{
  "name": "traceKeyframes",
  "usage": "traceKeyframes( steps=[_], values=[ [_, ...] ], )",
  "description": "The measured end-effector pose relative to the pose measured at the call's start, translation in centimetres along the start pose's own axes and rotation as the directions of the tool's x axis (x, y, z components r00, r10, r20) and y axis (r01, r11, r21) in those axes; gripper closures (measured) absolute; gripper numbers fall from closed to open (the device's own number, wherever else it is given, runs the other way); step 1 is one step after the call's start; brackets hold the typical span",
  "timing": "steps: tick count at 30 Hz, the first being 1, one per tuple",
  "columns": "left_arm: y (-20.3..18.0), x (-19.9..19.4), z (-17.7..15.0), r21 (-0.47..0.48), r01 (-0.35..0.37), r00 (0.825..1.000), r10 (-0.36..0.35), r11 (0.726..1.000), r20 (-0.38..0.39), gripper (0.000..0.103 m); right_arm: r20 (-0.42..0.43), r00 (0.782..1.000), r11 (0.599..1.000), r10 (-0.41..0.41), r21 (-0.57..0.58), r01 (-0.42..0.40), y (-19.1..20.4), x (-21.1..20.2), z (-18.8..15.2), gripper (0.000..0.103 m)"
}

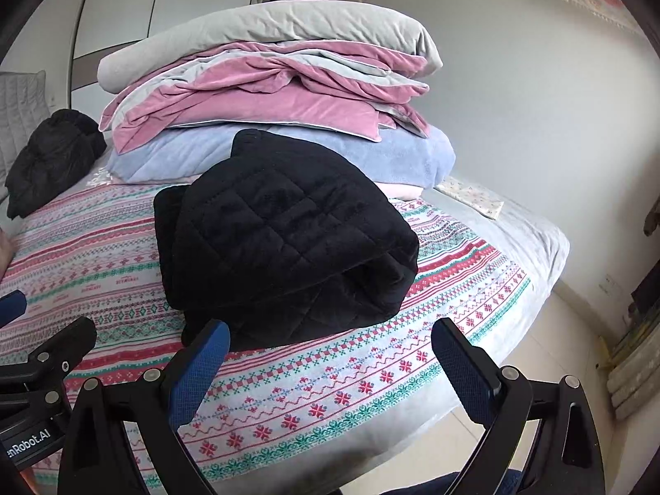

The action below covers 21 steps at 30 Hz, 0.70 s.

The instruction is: Fold large clothes

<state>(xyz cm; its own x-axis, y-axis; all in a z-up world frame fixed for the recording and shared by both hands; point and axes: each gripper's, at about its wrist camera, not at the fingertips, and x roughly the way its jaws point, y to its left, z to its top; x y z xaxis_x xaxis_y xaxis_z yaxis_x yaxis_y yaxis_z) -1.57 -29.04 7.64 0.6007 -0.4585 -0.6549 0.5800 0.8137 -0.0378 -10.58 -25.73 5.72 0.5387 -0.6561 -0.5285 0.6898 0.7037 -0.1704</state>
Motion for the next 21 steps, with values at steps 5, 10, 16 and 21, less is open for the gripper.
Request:
traceKeyframes(
  steps=[5, 10, 16, 21],
  values=[
    [-0.09, 0.04, -0.04, 0.002, -0.001, 1.000, 0.001, 1.000, -0.002, 0.008, -0.001, 1.000, 1.000, 0.001, -0.002, -0.001, 0.01, 0.03, 0.02, 0.004],
    [-0.16, 0.04, -0.12, 0.002, -0.003, 1.000, 0.003, 1.000, -0.003, 0.007, -0.003, 1.000, 1.000, 0.002, -0.001, -0.002, 0.05, 0.08, -0.10, 0.004],
    [-0.14, 0.09, -0.16, 0.002, -0.001, 1.000, 0.001, 1.000, -0.006, 0.006, -0.001, 1.000, 1.000, -0.002, 0.002, 0.002, 0.09, 0.08, -0.10, 0.004],
    [-0.10, 0.05, -0.24, 0.000, 0.000, 1.000, 0.000, 1.000, -0.006, 0.005, -0.001, 1.000, 1.000, 0.000, 0.005, 0.000, 0.17, 0.09, -0.14, 0.004]
  ],
)
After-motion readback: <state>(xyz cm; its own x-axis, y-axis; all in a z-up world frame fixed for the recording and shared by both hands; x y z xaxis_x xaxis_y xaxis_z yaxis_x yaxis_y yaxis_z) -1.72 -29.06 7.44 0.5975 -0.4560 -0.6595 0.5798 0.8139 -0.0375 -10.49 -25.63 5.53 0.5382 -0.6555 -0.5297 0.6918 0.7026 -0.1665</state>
